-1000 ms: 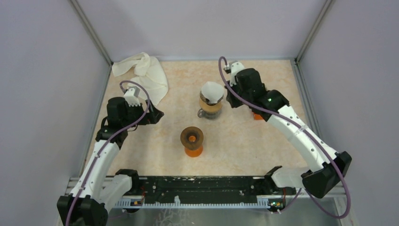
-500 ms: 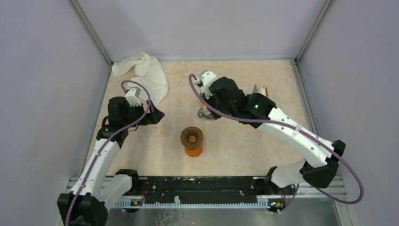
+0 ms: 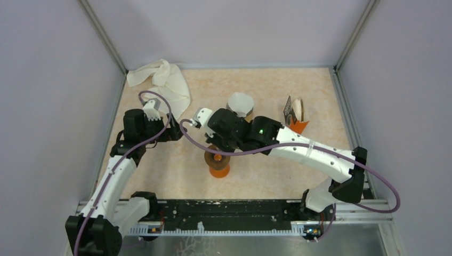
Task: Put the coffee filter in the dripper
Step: Place the coffee dripper in the dripper holder.
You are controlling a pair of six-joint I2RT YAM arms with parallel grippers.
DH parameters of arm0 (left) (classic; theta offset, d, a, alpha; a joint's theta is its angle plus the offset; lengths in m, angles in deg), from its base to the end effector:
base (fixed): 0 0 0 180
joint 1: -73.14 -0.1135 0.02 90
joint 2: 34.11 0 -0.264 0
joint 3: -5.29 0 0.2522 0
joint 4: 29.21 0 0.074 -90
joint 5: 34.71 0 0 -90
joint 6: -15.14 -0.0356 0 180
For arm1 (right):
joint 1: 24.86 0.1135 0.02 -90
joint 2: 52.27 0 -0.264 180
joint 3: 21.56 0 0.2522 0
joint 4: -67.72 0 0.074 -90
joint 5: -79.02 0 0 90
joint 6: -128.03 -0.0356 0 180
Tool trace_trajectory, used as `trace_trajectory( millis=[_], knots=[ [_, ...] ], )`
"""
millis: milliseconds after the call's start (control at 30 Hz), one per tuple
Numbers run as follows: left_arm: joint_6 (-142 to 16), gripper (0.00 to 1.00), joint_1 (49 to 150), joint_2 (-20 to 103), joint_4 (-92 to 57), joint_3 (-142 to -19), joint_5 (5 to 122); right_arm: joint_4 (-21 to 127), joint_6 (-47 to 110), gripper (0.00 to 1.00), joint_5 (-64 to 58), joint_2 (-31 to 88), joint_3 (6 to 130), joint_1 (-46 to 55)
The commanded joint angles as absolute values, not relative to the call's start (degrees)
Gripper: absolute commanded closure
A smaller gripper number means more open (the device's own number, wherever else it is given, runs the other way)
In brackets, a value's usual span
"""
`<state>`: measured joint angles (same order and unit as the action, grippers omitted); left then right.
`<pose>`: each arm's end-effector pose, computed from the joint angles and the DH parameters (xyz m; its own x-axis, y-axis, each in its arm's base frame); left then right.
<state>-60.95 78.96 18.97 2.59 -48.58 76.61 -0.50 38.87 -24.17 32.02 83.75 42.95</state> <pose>0.2031 -0.0337 0.2728 -0.5947 -0.1645 -0.7869 0.2694 0.8815 -0.3879 0.1220 0.2775 0.3869 -0.2647 -0.6868 -0.6769 -0.8469 0.5013 -0.1774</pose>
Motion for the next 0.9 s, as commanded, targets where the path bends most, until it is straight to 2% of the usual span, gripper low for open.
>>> trace_trajectory(
  millis=[0, 433, 867],
  knots=[
    [-60.9, 0.01, 78.5, 19.1, 2.4, -49.5, 77.8, 1.6, 41.1, 1.00, -24.1, 33.0, 87.2, 46.1],
    [-61.0, 0.00, 78.5, 19.0, 2.5, -49.5, 77.9, -1.2, 43.2, 1.00, -35.4, 39.8, 89.2, 52.8],
    [-61.0, 0.01, 78.5, 19.1, 2.6, -49.5, 78.0, 0.6, 43.0, 1.00, -37.6, 42.0, 85.7, 54.2]
  ],
)
